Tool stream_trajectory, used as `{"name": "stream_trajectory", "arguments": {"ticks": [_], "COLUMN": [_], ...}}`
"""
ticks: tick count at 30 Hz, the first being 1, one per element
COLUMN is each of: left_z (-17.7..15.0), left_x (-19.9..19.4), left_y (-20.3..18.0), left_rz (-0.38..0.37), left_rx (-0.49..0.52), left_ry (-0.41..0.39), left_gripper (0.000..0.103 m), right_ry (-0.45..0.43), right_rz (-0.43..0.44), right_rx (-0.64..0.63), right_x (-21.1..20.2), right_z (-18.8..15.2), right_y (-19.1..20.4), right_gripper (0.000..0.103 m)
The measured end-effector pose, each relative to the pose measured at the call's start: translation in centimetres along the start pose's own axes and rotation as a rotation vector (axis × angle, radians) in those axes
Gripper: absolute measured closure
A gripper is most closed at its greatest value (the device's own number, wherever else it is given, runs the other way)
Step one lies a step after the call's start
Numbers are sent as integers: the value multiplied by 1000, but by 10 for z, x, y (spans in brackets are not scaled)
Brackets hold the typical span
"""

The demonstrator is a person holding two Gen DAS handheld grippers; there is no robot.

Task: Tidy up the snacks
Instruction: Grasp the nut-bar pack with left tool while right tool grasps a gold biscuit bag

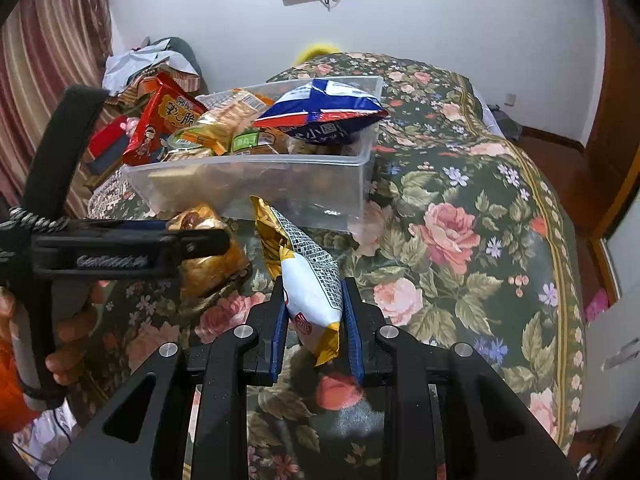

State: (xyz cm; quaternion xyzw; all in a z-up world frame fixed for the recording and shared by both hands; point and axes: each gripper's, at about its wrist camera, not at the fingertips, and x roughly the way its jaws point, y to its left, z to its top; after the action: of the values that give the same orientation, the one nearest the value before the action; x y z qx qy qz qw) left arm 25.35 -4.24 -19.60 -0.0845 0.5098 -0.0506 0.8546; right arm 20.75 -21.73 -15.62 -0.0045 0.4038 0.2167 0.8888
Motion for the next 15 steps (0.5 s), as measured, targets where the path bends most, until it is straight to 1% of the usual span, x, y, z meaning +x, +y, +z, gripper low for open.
{"name": "stream_trajectory", "arguments": {"ticks": [3, 6, 7, 10, 15], "left_z": [3, 3, 2, -4, -14], "left_x": [8, 13, 13, 8, -9], "left_y": [-4, -3, -1, 6, 21], "left_rz": [4, -11, -24, -48, -29], "left_rx": [-15, -25, -27, -6, 20], "left_ry": [0, -11, -17, -35, -52], "left_gripper": [15, 15, 16, 26, 30], "right_ry": [-5, -7, -9, -14, -33], "right_rz": [7, 13, 16, 30, 43], "right_rx": [9, 12, 12, 17, 29], "right_x": [1, 1, 1, -1, -6], "right_z": [0, -1, -1, -3, -2], "right_y": [-1, -3, -3, -3, -1], "right_gripper": [80, 80, 80, 80, 80]}}
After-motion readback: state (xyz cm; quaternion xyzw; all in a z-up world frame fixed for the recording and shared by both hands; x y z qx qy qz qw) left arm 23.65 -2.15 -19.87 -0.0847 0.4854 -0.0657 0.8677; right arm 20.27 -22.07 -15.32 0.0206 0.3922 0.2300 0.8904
